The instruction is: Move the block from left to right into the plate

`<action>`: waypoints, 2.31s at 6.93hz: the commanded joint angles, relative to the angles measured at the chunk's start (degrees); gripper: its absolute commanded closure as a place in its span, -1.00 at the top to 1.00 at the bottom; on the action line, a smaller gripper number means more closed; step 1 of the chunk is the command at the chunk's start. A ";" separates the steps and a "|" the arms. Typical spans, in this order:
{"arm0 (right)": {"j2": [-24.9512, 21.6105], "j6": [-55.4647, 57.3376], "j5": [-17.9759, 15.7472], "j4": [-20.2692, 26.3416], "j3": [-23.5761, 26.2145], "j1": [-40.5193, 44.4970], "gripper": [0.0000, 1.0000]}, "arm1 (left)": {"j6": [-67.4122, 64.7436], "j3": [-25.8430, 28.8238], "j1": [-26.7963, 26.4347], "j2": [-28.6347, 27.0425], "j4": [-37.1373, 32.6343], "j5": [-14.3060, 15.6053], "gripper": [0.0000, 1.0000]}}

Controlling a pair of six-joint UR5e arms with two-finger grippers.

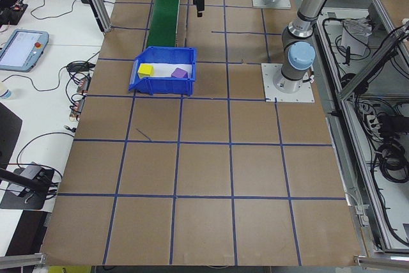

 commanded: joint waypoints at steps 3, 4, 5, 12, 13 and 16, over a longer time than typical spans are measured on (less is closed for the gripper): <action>0.00 0.06 0.09 0.00 0.00 0.00 1.00 | 8.53 -0.14 0.61 -0.11 2.99 0.00 1.00; 0.00 0.06 0.09 0.00 0.00 0.00 1.00 | 10.79 -0.05 1.39 -0.02 3.18 0.08 1.00; 0.09 0.06 0.09 0.00 0.00 0.00 1.00 | 17.69 0.30 3.40 -0.02 3.18 0.08 1.00; 0.00 -0.02 0.00 0.00 0.09 0.00 1.00 | 26.46 0.82 15.20 -15.62 21.32 -2.90 1.00; 0.00 -0.03 0.00 0.09 0.09 0.00 1.00 | 25.76 1.35 15.11 -18.80 23.64 -5.51 1.00; 0.00 -0.02 0.00 0.00 0.44 0.00 1.00 | 26.19 1.44 15.11 -24.79 29.63 -7.12 1.00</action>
